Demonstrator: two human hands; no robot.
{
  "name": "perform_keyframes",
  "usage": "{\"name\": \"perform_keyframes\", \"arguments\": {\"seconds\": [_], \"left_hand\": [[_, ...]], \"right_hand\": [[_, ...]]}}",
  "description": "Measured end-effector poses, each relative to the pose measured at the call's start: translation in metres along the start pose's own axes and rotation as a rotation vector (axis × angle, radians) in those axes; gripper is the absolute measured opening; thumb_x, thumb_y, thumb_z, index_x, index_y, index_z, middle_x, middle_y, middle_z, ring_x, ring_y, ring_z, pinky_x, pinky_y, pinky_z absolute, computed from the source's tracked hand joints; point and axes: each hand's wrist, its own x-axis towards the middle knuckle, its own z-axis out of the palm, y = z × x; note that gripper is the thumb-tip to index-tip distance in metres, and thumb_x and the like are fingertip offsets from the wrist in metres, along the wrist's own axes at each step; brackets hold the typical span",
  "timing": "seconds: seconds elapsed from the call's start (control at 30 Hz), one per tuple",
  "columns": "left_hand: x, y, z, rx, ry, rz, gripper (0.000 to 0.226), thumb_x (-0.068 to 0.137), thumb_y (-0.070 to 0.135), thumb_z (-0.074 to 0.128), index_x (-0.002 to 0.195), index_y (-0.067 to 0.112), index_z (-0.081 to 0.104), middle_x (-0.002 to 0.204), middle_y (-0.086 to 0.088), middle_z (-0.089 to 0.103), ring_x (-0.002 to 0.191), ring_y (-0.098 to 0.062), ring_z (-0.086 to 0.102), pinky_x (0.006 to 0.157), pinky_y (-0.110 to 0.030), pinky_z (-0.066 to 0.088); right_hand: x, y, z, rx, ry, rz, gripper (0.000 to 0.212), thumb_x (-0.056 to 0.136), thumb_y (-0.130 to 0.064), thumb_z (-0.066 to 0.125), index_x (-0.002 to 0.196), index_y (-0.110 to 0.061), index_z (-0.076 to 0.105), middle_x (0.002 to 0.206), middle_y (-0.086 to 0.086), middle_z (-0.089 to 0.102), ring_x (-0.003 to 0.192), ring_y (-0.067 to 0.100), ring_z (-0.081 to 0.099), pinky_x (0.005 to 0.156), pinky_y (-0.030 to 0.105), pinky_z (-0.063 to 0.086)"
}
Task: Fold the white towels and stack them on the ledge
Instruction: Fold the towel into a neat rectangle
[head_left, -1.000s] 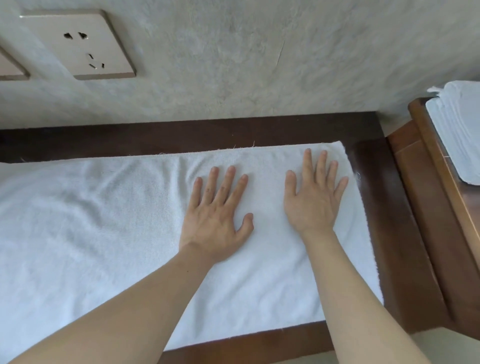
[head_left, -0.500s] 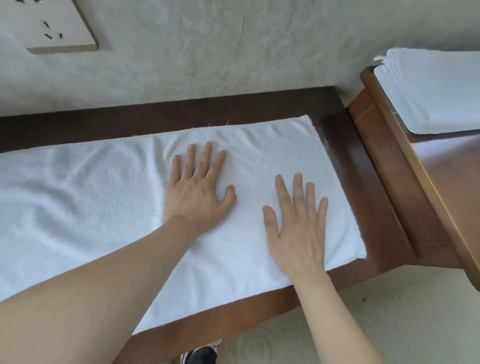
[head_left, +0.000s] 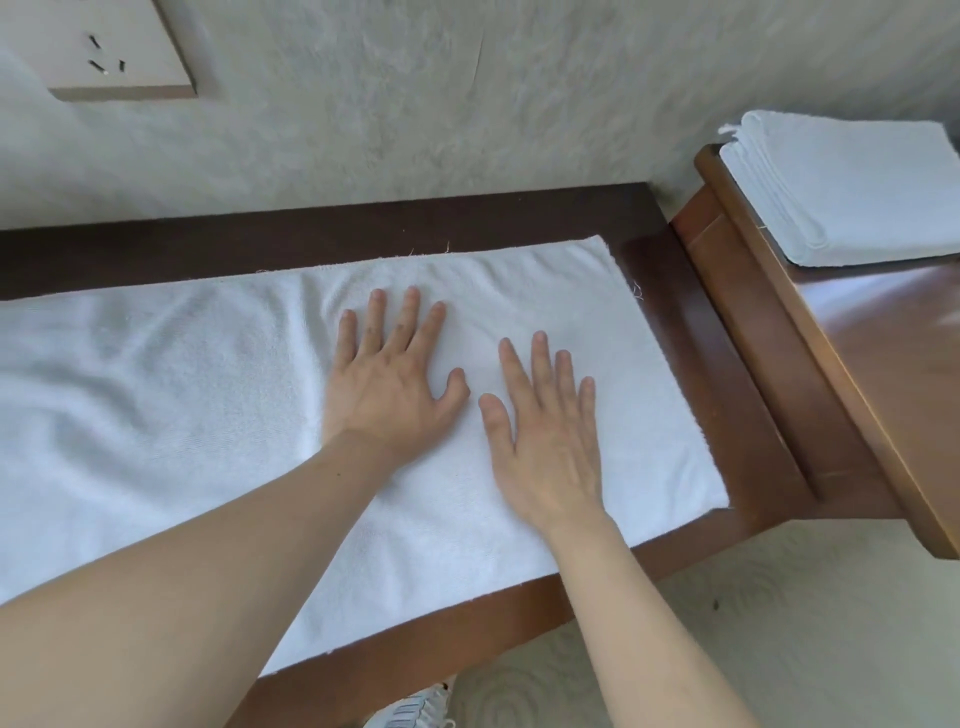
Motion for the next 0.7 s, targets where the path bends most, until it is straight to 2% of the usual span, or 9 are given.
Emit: {"name": "perform_keyframes", "arguments": {"seconds": [0.13, 0.27, 0.3, 0.33, 0.4, 0.47, 0.57, 0.63, 0.7], "left_hand": [[0.001, -0.001, -0.002, -0.002, -0.021, -0.001, 0.078, 0.090, 0.065, 0.013, 0.159, 0.032, 0.000, 0.168, 0.005, -0.006, 0.153, -0.023, -0.015, 0.123, -0.048, -0.007], [0.001, 0.000, -0.003, 0.012, -0.031, 0.000, 0.077, 0.090, 0.063, 0.010, 0.160, 0.031, -0.001, 0.168, 0.003, -0.007, 0.153, -0.024, -0.015, 0.123, -0.048, -0.008], [0.001, 0.001, -0.003, 0.016, -0.029, 0.000, 0.077, 0.090, 0.063, 0.010, 0.160, 0.030, -0.001, 0.168, 0.003, -0.007, 0.153, -0.025, -0.015, 0.123, -0.049, -0.008], [0.001, 0.001, -0.003, 0.016, -0.030, 0.000, 0.077, 0.091, 0.062, 0.009, 0.160, 0.030, -0.002, 0.168, 0.003, -0.008, 0.153, -0.025, -0.016, 0.123, -0.049, -0.008], [0.000, 0.001, -0.003, 0.004, -0.034, 0.000, 0.076, 0.092, 0.062, 0.009, 0.160, 0.029, -0.003, 0.167, 0.004, -0.009, 0.152, -0.025, -0.018, 0.122, -0.048, -0.010], [0.000, 0.000, -0.002, 0.010, -0.043, 0.006, 0.073, 0.095, 0.059, 0.009, 0.159, 0.027, -0.007, 0.167, 0.004, -0.011, 0.152, -0.026, -0.021, 0.122, -0.049, -0.010], [0.000, -0.002, -0.003, 0.037, -0.059, 0.017, 0.073, 0.096, 0.054, 0.005, 0.158, 0.022, -0.014, 0.167, 0.001, -0.014, 0.151, -0.028, -0.021, 0.123, -0.050, -0.006], [0.000, -0.007, -0.006, -0.032, -0.060, 0.010, 0.069, 0.098, 0.049, 0.008, 0.158, 0.020, -0.011, 0.167, 0.003, -0.011, 0.152, -0.022, -0.019, 0.124, -0.045, -0.008], [0.001, -0.017, -0.011, -0.128, -0.056, 0.019, 0.062, 0.103, 0.043, 0.013, 0.159, 0.022, -0.003, 0.168, 0.004, -0.006, 0.152, -0.015, -0.015, 0.123, -0.036, -0.012]], "right_hand": [[-0.003, 0.018, 0.008, -0.133, -0.013, 0.048, 0.064, 0.097, -0.064, -0.008, 0.156, -0.041, -0.013, 0.166, -0.006, -0.016, 0.152, 0.015, -0.019, 0.124, 0.046, -0.008], [0.001, 0.056, -0.011, -0.141, -0.015, 0.372, 0.069, 0.095, -0.064, -0.006, 0.158, -0.036, -0.013, 0.167, -0.001, -0.014, 0.153, 0.021, -0.016, 0.123, 0.050, -0.007], [0.005, 0.053, -0.014, -0.142, -0.013, 0.393, 0.070, 0.095, -0.063, -0.003, 0.158, -0.033, -0.012, 0.167, -0.001, -0.014, 0.153, 0.023, -0.016, 0.123, 0.051, -0.008], [0.009, 0.043, -0.014, -0.117, 0.009, 0.351, 0.068, 0.098, -0.061, 0.001, 0.158, -0.032, -0.012, 0.167, -0.001, -0.014, 0.153, 0.023, -0.016, 0.123, 0.049, -0.009], [0.021, 0.010, -0.010, 0.029, 0.066, 0.131, 0.062, 0.103, -0.056, 0.010, 0.159, -0.035, -0.009, 0.167, -0.007, -0.014, 0.153, 0.017, -0.016, 0.123, 0.039, -0.012], [0.036, -0.030, -0.001, 0.221, 0.042, -0.075, 0.060, 0.103, -0.053, 0.014, 0.158, -0.038, -0.001, 0.165, -0.015, -0.014, 0.151, 0.007, -0.018, 0.121, 0.029, -0.014], [0.044, -0.067, 0.013, 0.392, 0.007, -0.082, 0.062, 0.100, -0.052, 0.009, 0.159, -0.033, 0.013, 0.167, -0.012, 0.004, 0.152, 0.003, -0.007, 0.124, 0.031, -0.009], [0.044, -0.072, 0.018, 0.264, 0.055, -0.046, 0.069, 0.097, -0.050, 0.002, 0.158, -0.025, 0.021, 0.166, -0.004, 0.019, 0.154, 0.010, 0.005, 0.125, 0.036, -0.001], [0.045, -0.072, 0.021, 0.129, 0.090, -0.042, 0.071, 0.097, -0.050, 0.000, 0.158, -0.022, 0.026, 0.165, -0.001, 0.022, 0.154, 0.014, 0.010, 0.125, 0.037, 0.002]]}}
